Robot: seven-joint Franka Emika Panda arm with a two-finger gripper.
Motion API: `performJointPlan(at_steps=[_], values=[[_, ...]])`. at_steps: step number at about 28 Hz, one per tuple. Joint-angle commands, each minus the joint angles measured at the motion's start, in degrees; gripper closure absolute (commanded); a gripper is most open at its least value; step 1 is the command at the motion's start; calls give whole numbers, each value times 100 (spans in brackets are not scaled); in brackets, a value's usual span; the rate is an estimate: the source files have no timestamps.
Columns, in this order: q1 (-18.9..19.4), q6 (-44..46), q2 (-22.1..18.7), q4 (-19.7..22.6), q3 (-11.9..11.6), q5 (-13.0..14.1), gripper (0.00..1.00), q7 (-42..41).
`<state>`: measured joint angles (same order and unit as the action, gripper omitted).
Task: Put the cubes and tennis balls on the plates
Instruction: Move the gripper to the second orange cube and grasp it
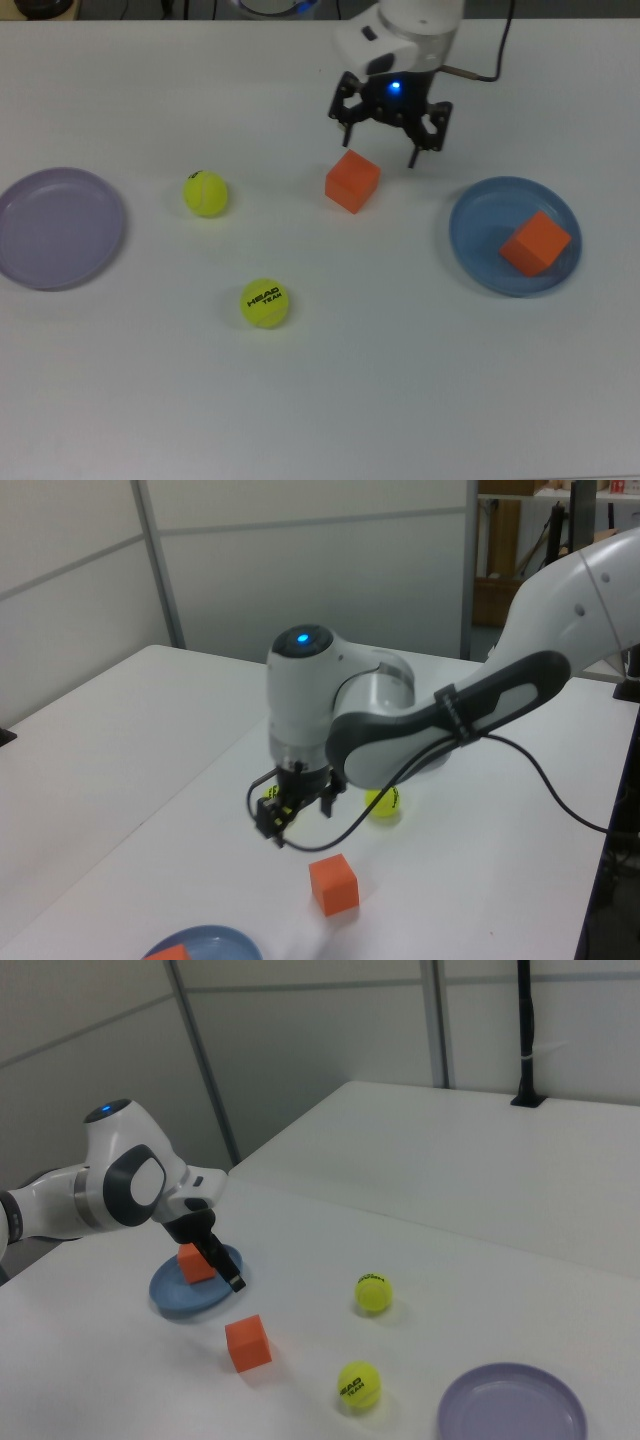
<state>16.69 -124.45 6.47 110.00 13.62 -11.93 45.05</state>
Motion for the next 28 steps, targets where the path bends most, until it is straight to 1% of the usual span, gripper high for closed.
performJointPlan(at_steps=[1,6,8,13,25,28], values=[[19,158,-313,285,-333,550,0,-251],[1,228,-243,294,-439,867,0,-33],[1,211,-199,294,-439,911,0,135],[10,184,65,285,-439,912,0,548],[45,-167,688,267,-386,912,0,865],[63,-202,768,267,-377,912,0,883]])
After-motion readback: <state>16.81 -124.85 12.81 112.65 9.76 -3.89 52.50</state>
